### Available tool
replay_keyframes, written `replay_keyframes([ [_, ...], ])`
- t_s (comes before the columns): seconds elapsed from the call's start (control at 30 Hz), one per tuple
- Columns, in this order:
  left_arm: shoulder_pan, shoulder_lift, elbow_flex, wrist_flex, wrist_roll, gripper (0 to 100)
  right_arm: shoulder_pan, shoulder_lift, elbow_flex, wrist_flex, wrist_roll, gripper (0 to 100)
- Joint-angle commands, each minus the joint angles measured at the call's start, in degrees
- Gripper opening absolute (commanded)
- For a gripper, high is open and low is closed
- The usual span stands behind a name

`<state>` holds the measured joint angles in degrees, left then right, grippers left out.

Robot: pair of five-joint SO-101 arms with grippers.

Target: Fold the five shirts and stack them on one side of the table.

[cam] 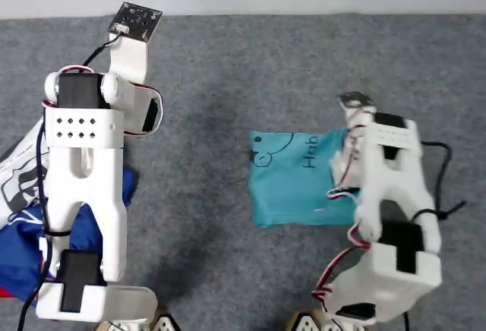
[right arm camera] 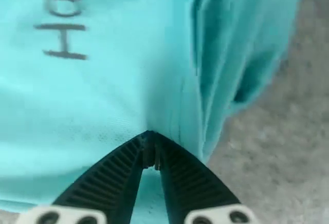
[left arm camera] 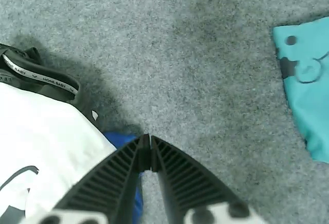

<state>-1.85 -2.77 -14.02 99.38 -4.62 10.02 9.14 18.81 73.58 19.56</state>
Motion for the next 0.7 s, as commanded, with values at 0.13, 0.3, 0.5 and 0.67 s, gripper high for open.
replay_keyframes([
  [0.13, 0.0, -2.2, 1.2, 1.1, -0.4, 1, 6.4, -2.5, -2.9, 5.8, 4.4, 1.1],
  [0.3, 0.0, -2.6, 4.2, 1.1, -0.4, 1, 1.5, -9.2, -3.5, 2.2, 4.3, 1.1],
  [0.5, -0.1, -2.7, 4.2, 1.1, -0.4, 1, -3.1, -11.3, -3.4, -9.8, -1.5, 0.9],
  [0.67, -0.4, -2.7, 4.2, 1.1, -0.4, 1, -3.0, -7.5, -3.3, -22.0, -1.8, 1.1],
])
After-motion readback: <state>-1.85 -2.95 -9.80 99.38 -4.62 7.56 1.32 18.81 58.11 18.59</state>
